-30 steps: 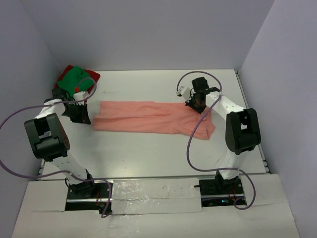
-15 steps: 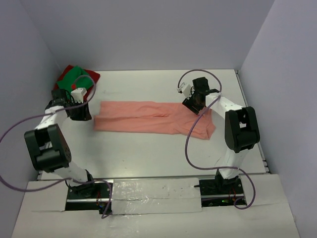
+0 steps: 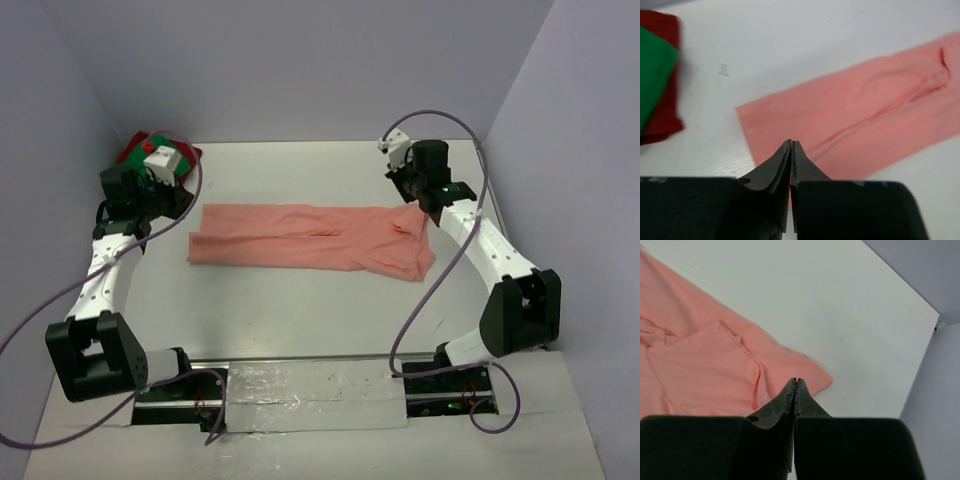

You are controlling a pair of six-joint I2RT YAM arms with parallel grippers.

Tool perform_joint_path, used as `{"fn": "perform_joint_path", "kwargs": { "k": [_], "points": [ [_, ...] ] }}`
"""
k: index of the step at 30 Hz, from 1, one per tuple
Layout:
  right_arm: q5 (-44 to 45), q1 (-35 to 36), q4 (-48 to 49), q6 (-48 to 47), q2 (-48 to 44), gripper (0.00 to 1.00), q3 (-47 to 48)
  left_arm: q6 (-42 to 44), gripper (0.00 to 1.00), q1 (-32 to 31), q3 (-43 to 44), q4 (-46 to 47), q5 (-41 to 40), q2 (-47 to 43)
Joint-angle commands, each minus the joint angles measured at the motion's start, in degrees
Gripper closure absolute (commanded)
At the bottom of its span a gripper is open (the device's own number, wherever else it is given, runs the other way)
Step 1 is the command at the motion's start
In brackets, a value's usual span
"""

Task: Fold and stack the t-shirts
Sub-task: Fold the tshirt

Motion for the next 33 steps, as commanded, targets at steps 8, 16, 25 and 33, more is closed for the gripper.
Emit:
{"fn": "perform_joint_path", "kwargs": {
  "k": [8, 16, 25, 33],
  "points": [
    [-7.31, 0.56, -13.75, 7.68, -5.12, 1.00, 3.04, 13.64, 1.00, -9.62, 7.95, -23.09, 14.46, 16.19],
    [-5.73, 0.56, -14.28, 8.03, -8.90, 1.00, -1.26, 13.31, 1.00, -13.06, 4.62, -19.69, 9.46, 18.15],
    [-4.94, 0.39, -13.49, 8.82, -11.27, 1.00, -3.99, 14.27, 1.00, -13.06, 0.84, -17.85, 0.34, 19.47],
    [-5.81, 0.47, -13.40, 9.52, -11.80, 1.00, -4.78, 7.68, 1.00, -12.79, -3.82, -3.35, -13.04, 16.83]
  ]
}}
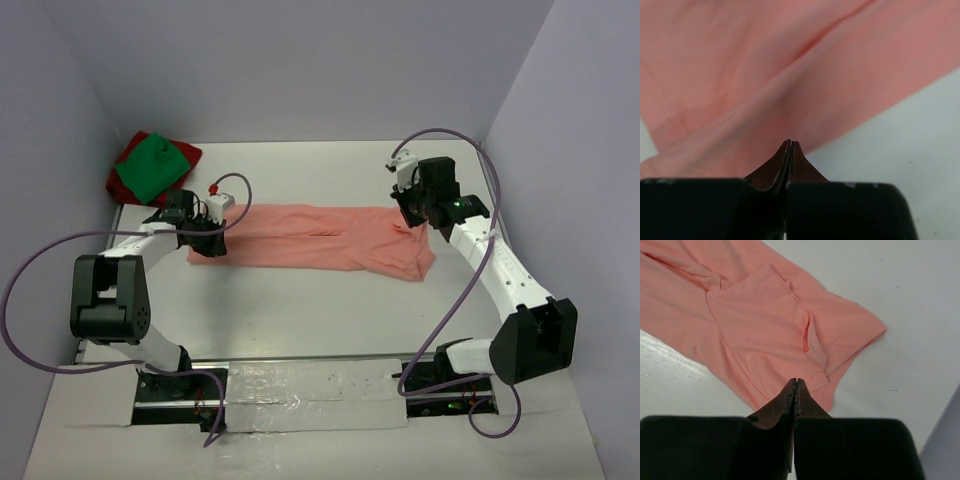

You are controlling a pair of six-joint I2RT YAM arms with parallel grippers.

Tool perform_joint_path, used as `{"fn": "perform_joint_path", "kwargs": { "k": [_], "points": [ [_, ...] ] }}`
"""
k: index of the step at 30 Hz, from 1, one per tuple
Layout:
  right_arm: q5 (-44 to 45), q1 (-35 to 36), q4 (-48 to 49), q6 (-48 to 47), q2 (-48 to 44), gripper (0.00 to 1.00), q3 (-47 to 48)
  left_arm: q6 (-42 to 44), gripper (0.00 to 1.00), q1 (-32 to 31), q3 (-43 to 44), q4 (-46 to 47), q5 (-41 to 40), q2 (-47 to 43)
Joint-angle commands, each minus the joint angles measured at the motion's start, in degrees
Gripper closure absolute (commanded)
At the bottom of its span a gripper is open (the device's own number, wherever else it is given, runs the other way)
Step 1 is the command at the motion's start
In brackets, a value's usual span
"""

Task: Fold and stack the t-shirts
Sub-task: Fold the tshirt

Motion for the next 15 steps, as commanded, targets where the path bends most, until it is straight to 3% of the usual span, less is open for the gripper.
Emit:
{"fn": "perform_joint_path", "kwargs": {
  "k": [1, 5, 9, 15],
  "points": [
    [-0.57, 0.30, 0.63, 0.98, -1.64, 1.00, -0.35, -4.14, 1.00, 0.21, 0.24, 10.38, -7.45, -1.60],
    [-0.48, 0.21, 0.54, 0.72, -1.90, 1.00, -0.69, -5.12, 1.00, 0.21, 1.56, 15.57, -12.19, 1.39],
    [-0.75, 0.21, 0.81, 0.80, -1.55, 1.00, -1.40, -8.45, 1.00, 0.30, -0.98, 29.01, -16.95, 0.96],
    [0.92, 0.21, 0.72, -0.16, -3.30, 1.00, -2.10, -8.81, 1.00, 0.39, 2.00, 30.96, -19.84, 6.48]
  ]
}}
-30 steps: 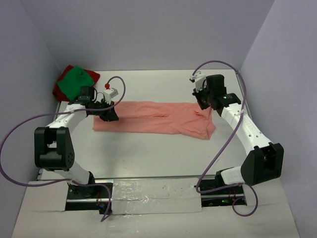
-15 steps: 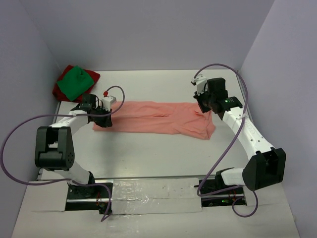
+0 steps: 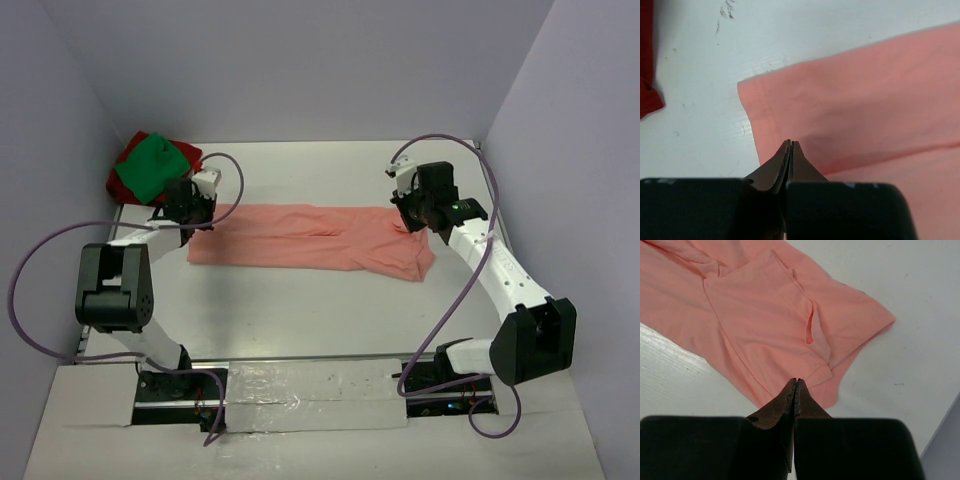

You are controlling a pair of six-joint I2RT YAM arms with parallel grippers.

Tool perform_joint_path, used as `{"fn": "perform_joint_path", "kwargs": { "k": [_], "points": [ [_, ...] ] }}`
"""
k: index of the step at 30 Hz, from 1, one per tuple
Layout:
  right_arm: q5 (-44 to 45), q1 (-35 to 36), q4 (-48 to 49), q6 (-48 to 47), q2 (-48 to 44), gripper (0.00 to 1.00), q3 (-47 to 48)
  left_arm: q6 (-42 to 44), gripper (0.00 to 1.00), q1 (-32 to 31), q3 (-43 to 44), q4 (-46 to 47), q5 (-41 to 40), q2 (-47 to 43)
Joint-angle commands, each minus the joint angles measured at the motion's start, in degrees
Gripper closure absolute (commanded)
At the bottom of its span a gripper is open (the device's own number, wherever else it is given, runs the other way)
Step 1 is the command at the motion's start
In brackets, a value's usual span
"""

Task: Fold and stack the t-shirts
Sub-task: Fold the tshirt

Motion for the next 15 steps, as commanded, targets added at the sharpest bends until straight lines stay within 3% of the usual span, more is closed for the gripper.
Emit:
{"fn": "perform_joint_path", "kwargs": {
  "k": [1, 4, 7, 9, 15],
  "points": [
    [0.95, 0.13, 1.04, -0.21, -3.43, 1.00, -0.25, -2.34, 1.00, 0.28, 2.13, 6.02, -3.79, 3.91],
    [0.60, 0.12, 1.31, -0.03, -3.79, 1.00, -0.68, -3.66, 1.00, 0.54, 0.82, 9.62, -7.21, 3.13],
    [0.60, 0.12, 1.40, 0.58, -3.44, 1.00, -0.95, -5.69, 1.00, 1.42, -2.43, 13.24, -6.35, -3.10],
    [0.68, 0.04, 1.31, 1.02, -3.00, 1.00, -0.86, -5.07, 1.00, 1.42, -2.44, 9.40, -1.28, -7.76],
    [-0.37, 0.12, 1.84, 1.99, -2.74, 1.00, -2.00, -5.69, 1.00, 1.25, 0.90, 0.23, 2.09, -12.95]
  ]
}}
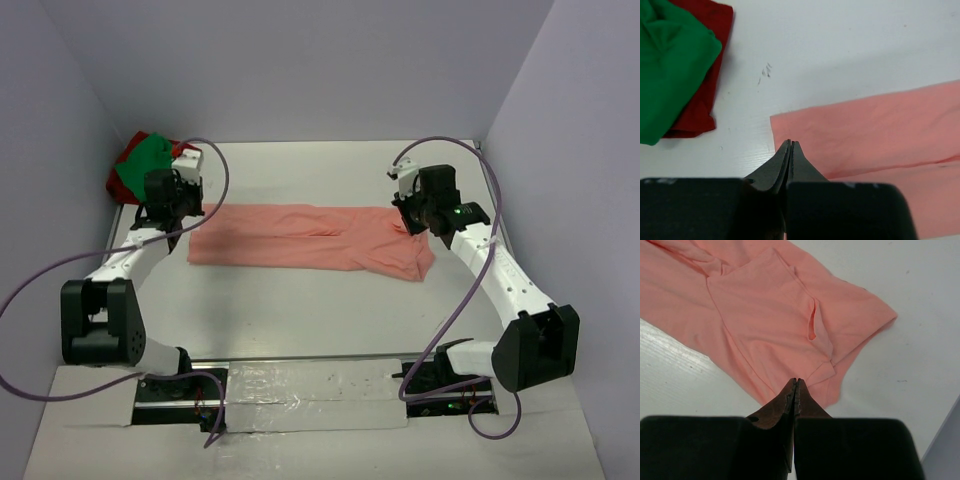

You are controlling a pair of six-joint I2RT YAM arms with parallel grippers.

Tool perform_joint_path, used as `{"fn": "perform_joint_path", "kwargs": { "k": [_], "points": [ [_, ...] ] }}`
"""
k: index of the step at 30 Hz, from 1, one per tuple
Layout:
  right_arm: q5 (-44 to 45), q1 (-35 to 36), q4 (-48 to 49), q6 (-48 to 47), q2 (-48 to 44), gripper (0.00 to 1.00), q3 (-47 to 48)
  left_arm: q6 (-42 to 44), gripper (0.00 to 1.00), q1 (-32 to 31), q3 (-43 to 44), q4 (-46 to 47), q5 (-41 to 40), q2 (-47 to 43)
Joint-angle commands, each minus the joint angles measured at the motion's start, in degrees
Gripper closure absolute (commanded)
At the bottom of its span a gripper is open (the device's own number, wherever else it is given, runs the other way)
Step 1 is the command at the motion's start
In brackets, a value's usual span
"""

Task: Fold and stack the t-shirts
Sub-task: Fold the tshirt

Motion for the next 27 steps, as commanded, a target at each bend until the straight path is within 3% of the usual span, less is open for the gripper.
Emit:
{"fn": "perform_joint_path", "kwargs": {
  "k": [1, 8, 21, 27],
  "points": [
    [-0.28, 0.04, 1.64, 1.27, -0.70, 1.00, -0.72, -0.40, 1.00, -0.13, 1.84, -4.73, 4.30, -4.84],
    [0.69, 0.04, 1.82, 1.09, -1.32, 1.00, -0.98, 1.54, 1.00, -0.13, 6.67, -21.59, 8.26, -2.76],
    [1.82, -0.05, 1.55, 1.01, -0.17, 1.00, -0.10, 4.52, 1.00, -0.13, 9.48, -32.94, 10.99, 4.45],
    [1.92, 0.04, 1.64, 1.18, -0.26, 1.00, -0.19, 5.32, 1.00, -0.13, 9.22, -31.11, 9.32, 6.73]
  ]
}}
